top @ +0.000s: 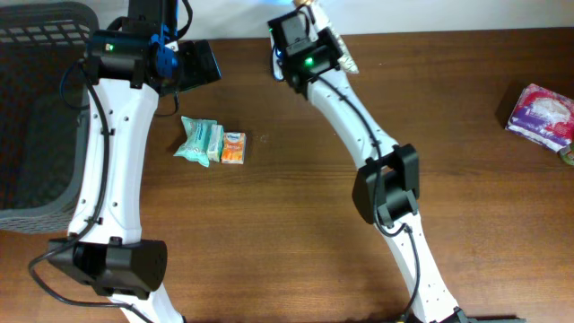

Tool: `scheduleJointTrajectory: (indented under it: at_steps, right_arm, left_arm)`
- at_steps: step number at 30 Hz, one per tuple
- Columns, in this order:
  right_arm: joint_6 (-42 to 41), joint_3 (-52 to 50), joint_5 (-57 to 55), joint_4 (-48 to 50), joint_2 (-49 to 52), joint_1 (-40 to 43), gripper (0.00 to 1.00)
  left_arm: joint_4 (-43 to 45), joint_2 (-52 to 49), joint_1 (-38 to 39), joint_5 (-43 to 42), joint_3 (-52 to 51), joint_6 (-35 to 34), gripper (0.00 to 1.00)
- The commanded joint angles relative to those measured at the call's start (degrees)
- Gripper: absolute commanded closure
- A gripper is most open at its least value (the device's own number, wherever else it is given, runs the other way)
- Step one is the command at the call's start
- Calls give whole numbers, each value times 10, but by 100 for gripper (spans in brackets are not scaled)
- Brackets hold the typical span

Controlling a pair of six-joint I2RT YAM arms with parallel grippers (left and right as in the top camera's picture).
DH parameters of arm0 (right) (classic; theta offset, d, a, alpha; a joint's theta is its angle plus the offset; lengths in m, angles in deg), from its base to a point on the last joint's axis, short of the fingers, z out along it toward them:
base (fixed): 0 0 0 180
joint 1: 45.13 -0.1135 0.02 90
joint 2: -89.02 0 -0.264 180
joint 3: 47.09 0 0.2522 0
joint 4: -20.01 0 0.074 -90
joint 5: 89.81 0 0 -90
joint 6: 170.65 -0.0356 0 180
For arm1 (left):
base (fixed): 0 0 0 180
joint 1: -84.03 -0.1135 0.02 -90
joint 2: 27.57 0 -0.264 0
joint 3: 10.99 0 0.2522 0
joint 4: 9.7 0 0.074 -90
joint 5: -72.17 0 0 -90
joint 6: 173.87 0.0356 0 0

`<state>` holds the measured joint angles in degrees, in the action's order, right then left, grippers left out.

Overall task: Scan the item barcode
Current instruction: 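Raise the cream tube upright in front of the white scanner, then carry the cream tube to the right table edge and release it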

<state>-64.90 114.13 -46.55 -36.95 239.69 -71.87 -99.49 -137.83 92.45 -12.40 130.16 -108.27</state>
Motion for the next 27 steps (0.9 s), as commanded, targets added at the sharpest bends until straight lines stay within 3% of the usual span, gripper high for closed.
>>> scheduleJointTrajectory:
  at_steps: [1,7,13,27]
  right_arm:
    - [31,2,-39,33,7,-21,96]
    - [101,-46,-74,152,24,-26,96]
    - [133,-111,-87,206,24,-30,96]
    - [141,-122,-140,243,-18,-12,96]
  left_arm:
    - [1,0,-3,6,2,9,1]
    - [1,0,-3,6,2,9,1]
    - [1,0,-3,6,2,9,1]
    - [1,0,-3,6,2,9,1]
